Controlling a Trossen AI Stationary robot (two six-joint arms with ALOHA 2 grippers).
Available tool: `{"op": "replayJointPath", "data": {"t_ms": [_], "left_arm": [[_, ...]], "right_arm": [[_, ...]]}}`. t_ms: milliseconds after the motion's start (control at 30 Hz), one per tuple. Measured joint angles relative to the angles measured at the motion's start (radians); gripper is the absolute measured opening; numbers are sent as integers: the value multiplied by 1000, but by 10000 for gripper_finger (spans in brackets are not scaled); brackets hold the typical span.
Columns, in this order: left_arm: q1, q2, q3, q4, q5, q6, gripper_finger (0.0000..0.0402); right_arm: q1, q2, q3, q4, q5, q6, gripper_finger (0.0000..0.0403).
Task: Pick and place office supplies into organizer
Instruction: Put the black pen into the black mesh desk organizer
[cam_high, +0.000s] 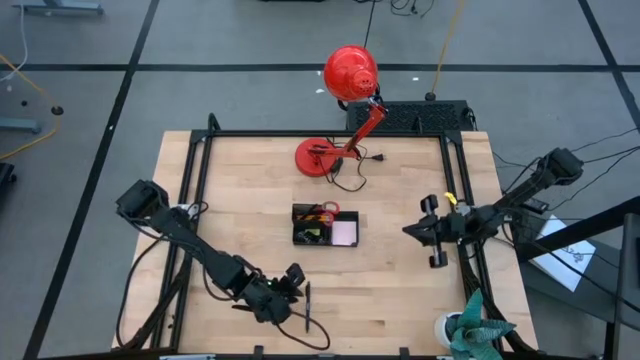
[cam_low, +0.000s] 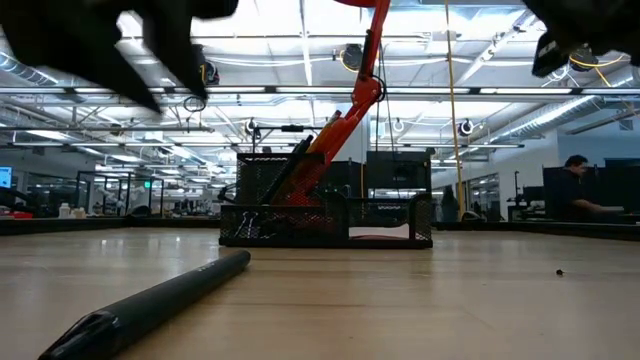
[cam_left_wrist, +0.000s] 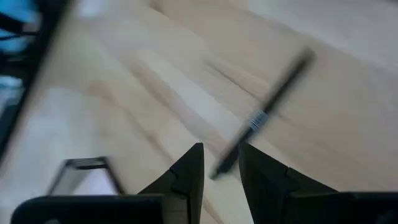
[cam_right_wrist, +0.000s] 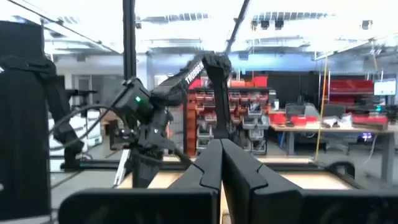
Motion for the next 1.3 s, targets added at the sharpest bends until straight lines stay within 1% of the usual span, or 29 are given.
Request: {"op": "replayJointPath", "data": {"t_ms": [67,167,233,400,467,567,633,733,800,900,1000,1100,1133,1200,1300], "left_arm": [[-2,38,0,-14,26,36,106],[-4,111,6,-30,27,49,106],[1,159,31,-36,21,53,106],[15,247,133,-34,-71,94,106],[16,269,179,-70,-90,140,106],[15,286,242,-180,-54,235,108],[17,288,270,-272,-18,262,112],[31,287,297,-332,46,324,120],[41,287,303,-358,42,377,129],[58,287,303,-348,23,439,150],[81,287,304,-336,23,423,182],[100,287,304,-361,30,430,218],[104,287,304,-373,38,445,229],[110,287,304,-401,87,485,244],[116,287,304,-423,164,543,254]], "right_arm": [[4,-32,-28,-7,5,16,0],[8,-53,-56,4,12,46,0],[8,-52,-57,-3,10,49,0],[8,-52,-59,-4,11,39,0],[8,-52,-59,-4,11,38,0],[8,-52,-59,-4,9,38,0],[8,-52,-60,-6,8,38,0],[8,-52,-60,-19,8,48,0],[8,-52,-61,-30,8,56,0],[8,-51,-61,-32,8,75,0],[8,-51,-61,-33,8,97,0],[8,-51,-61,-33,8,110,0],[8,-51,-61,-33,8,110,0],[8,-51,-61,-33,9,110,0],[8,-51,-61,-32,9,110,0]]}}
